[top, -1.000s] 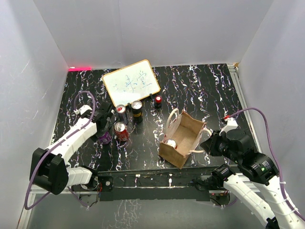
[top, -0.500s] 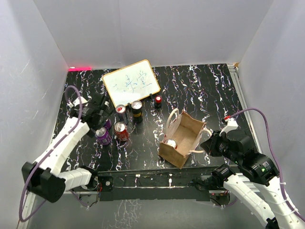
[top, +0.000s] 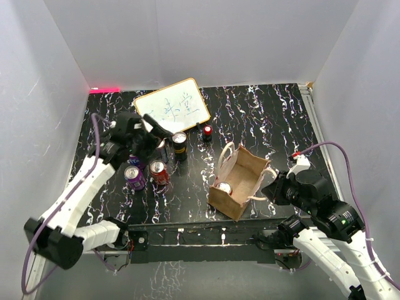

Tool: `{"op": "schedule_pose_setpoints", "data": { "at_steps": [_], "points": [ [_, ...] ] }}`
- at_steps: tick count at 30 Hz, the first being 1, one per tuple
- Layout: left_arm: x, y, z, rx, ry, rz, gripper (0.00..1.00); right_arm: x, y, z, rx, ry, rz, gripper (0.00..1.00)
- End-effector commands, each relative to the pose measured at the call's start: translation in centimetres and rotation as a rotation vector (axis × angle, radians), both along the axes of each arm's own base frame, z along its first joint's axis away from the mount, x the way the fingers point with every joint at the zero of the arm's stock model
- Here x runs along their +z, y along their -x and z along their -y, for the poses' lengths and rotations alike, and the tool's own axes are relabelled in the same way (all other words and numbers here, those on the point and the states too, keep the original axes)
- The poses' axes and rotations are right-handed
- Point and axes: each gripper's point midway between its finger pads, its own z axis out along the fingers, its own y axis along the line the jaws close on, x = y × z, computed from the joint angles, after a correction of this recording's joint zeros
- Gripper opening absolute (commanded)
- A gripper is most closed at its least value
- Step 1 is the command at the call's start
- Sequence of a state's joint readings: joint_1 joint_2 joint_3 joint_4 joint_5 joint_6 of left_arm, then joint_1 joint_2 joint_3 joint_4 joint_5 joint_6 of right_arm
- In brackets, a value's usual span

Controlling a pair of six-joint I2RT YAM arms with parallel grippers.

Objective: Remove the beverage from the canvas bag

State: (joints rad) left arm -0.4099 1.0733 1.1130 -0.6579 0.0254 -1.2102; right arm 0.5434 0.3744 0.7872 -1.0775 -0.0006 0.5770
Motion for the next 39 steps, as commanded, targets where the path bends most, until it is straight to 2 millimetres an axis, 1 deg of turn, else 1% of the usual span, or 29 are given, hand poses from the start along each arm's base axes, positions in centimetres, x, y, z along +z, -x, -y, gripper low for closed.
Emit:
{"op": "schedule_pose_setpoints", "data": {
  "at_steps": [1,2,3,5,6,7,8,9,12,13,14,16,19,21,23,25,26,27,29,33,34,35,37,38,39],
  "points": [
    [5.0,-2.0,6.7,-0.187,0.129,0.116,0.97,1.1,-0.6,-0.7,0.022,-0.033,0.052,0.09],
    [6.0,-2.4,7.9,-0.218,0.124,0.142,0.97,1.1,-0.6,-0.7,0.023,-0.034,0.054,0.09],
    [7.4,-2.7,9.3,-0.254,0.127,0.174,0.97,1.1,-0.6,-0.7,0.023,-0.033,0.054,0.09],
    [8.8,-2.9,12.0,-0.323,0.124,0.207,0.97,1.2,-0.6,-0.7,0.022,-0.033,0.058,0.09],
    [8.4,-2.9,14.1,-0.368,0.104,0.205,0.97,1.2,-0.6,-0.7,0.022,-0.034,0.060,0.10],
    [9.1,-3.0,15.1,-0.390,0.090,0.233,0.97,1.3,-0.6,-0.7,0.021,-0.036,0.062,0.10],
    [9.3,-2.6,16.5,-0.425,0.061,0.260,0.97,1.3,-0.7,-0.7,0.020,-0.035,0.063,0.10],
    [8.9,-2.1,18.4,-0.463,0.014,0.280,0.97,1.3,-0.7,-0.7,0.018,-0.035,0.064,0.11],
    [8.9,-0.4,21.6,-0.525,-0.076,0.347,0.97,1.3,-0.7,-0.6,0.010,-0.036,0.063,0.11],
    [9.1,0.5,22.9,-0.551,-0.092,0.378,0.97,1.3,-0.7,-0.6,0.008,-0.037,0.064,0.11],
    [8.9,1.4,23.9,-0.571,-0.110,0.395,0.97,1.4,-0.7,-0.5,0.005,-0.039,0.065,0.11],
    [8.5,3.1,25.6,-0.606,-0.164,0.436,0.93,1.4,-0.7,-0.5,0.000,-0.042,0.068,0.12],
    [7.5,5.6,27.2,-0.644,-0.266,0.466,0.85,1.4,-0.7,-0.4,-0.006,-0.045,0.070,0.12],
    [6.2,6.9,27.8,-0.679,-0.349,0.463,0.80,1.4,-0.7,-0.4,-0.004,-0.046,0.070,0.12],
    [4.2,7.6,27.6,-0.717,-0.463,0.437,0.72,1.4,-0.8,-0.4,-0.008,-0.044,0.069,0.12],
    [2.6,8.1,26.8,-0.725,-0.574,0.394,0.69,1.4,-0.8,-0.4,-0.007,-0.044,0.069,0.12],
    [2.2,8.3,26.6,-0.729,-0.600,0.377,0.69,1.4,-0.7,-0.4,-0.007,-0.045,0.070,0.12],
    [2.2,8.4,26.5,-0.733,-0.608,0.371,0.69,1.4,-0.7,-0.4,-0.007,-0.044,0.069,0.12],
    [3.5,8.2,26.0,-0.721,-0.604,0.397,0.70,1.4,-0.7,-0.4,-0.003,-0.043,0.068,0.12],
    [7.5,7.2,23.7,-0.619,-0.579,0.485,0.74,1.3,-0.7,-0.5,0.000,-0.043,0.067,0.12],
    [8.3,7.1,23.4,-0.597,-0.563,0.507,0.74,1.3,-0.7,-0.5,0.001,-0.042,0.066,0.12],
    [9.3,7.0,23.1,-0.583,-0.540,0.532,0.72,1.3,-0.8,-0.5,-0.001,-0.043,0.067,0.12],
    [10.6,7.2,23.2,-0.584,-0.489,0.575,0.67,1.3,-0.7,-0.5,0.001,-0.043,0.066,0.12],
    [11.4,7.4,23.5,-0.594,-0.452,0.596,0.66,1.3,-0.7,-0.5,0.000,-0.043,0.066,0.12],
    [12.0,7.9,24.2,-0.618,-0.398,0.617,0.64,1.2,-0.7,-0.5,0.001,-0.042,0.064,0.12]
  ]
}}
